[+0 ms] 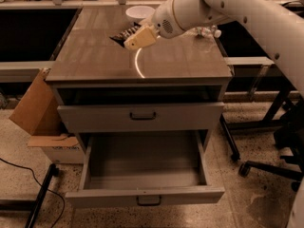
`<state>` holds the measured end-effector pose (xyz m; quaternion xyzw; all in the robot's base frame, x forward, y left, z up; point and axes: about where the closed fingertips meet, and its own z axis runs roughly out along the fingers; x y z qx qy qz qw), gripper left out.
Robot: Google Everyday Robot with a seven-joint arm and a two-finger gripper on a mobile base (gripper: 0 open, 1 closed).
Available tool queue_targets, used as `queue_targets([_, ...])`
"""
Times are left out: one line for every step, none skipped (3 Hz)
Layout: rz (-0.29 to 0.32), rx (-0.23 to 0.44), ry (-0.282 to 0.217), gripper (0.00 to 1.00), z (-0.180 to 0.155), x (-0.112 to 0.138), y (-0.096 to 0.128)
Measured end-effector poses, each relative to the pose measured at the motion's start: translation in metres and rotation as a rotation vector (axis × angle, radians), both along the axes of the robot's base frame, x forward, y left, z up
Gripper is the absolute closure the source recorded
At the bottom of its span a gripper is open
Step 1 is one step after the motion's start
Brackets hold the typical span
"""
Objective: Place rxbar chocolate into middle drawer
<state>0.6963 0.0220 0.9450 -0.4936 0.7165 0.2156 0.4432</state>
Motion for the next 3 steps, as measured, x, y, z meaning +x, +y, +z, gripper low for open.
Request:
queue_targets([0.05, -0.028, 0.015, 1.0, -0.011, -0.038, -0.006])
queue_targets([0.038, -0.043, 0.06, 1.0, -0.051, -0.076, -0.015])
queue_targets([-0.022, -0.033, 0.142, 1.0, -0.113, -0.108, -0.026])
